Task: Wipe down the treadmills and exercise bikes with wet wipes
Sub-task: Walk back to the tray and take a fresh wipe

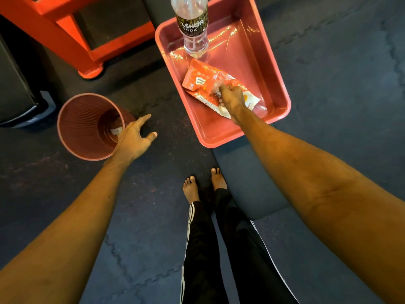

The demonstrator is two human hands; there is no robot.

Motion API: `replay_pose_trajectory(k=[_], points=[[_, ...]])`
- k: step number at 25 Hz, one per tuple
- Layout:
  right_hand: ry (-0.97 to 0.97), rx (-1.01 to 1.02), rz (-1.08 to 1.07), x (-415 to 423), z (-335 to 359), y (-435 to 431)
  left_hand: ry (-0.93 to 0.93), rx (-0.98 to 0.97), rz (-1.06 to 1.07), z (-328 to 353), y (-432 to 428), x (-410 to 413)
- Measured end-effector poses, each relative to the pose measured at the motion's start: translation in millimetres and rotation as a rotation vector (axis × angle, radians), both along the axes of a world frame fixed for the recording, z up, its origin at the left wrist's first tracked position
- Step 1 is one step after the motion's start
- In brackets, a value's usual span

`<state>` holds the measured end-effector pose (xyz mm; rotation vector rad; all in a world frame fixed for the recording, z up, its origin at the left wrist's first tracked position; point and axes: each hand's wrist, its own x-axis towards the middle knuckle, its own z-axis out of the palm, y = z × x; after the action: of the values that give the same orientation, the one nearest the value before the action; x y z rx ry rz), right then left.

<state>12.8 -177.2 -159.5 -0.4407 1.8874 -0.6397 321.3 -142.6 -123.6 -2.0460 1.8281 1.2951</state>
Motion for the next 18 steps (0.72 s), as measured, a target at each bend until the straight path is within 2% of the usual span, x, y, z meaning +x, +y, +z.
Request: replay_pose_trajectory(k=[4, 6, 9, 15, 18], points=[[-0.256, -0.019, -0.207, -9, -2, 4, 0.020, 0.026, 0.005, -6, 2, 8], [-0.304, -0.038, -0.249, -14, -4, 8, 0.021, 0.033, 0.009, -8, 2, 11], [-0.239, -0.047, -0.138, -18, -16, 9, 0.021, 0.058, 0.013, -11, 6, 14], [0.009, -0.064, 0.013, -20, -32, 11, 0.008, 0.044, 0.002, -12, 11, 12], [0.043, -0.058, 0.008, -16, -21, 11, 0.017, 0.044, 0.004, -17, 12, 17]])
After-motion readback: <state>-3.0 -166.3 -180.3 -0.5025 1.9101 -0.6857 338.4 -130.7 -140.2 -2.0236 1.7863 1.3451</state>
